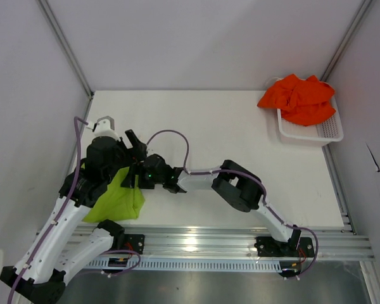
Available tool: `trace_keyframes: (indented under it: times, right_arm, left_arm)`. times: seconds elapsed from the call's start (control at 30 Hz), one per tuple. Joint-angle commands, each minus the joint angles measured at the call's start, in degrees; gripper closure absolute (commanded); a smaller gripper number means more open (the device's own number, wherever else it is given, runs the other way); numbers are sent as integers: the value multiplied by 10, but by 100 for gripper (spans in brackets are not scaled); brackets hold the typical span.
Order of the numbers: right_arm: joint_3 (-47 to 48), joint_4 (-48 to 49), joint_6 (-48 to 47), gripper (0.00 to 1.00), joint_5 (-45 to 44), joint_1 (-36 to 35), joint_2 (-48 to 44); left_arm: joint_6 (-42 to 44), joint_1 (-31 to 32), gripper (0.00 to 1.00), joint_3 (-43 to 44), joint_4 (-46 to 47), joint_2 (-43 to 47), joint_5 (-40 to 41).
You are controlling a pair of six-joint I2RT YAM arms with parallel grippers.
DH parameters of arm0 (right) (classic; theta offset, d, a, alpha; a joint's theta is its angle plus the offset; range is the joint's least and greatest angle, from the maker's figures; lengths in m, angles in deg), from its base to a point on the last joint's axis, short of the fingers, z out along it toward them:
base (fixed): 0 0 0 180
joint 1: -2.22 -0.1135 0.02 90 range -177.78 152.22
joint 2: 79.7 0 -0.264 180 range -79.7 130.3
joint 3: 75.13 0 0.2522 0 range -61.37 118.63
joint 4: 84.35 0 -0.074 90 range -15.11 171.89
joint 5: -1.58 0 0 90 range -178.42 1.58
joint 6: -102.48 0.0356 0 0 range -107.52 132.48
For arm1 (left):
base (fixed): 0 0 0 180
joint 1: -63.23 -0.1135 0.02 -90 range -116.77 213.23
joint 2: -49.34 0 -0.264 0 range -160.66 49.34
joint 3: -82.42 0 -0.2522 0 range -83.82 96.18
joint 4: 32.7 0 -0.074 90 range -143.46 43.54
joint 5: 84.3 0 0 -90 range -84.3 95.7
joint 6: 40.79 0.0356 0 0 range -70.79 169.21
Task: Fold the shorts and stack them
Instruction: Neatly place the folded shorts to the corner
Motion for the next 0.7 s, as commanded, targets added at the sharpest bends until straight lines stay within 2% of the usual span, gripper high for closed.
trace_keyframes:
  times: [0.0, 0.07, 0.23, 0.33, 0.53, 0.67]
  right_arm:
    - [-60, -35, -36, 15, -50, 17, -42]
    - [-79, -52, -59, 9, -63, 36, -90]
    - [-168, -76, -100, 7, -52, 137, -197]
    - [-191, -128, -148, 1, -72, 192, -264]
    - [-165, -253, -246, 0, -143, 298, -345]
    - [-67, -357, -285, 1, -158, 429, -337]
  left_arm:
    - [-3, -7, 4, 4, -1, 9, 14]
    - [-2, -7, 4, 4, -1, 11, 14]
    - [-1, -7, 3, -4, 9, 8, 5]
    - [-2, -7, 3, -16, 30, 4, -10]
    - [-17, -6, 1, -41, 68, -19, -37]
    - [-28, -4, 1, -63, 105, -33, -57]
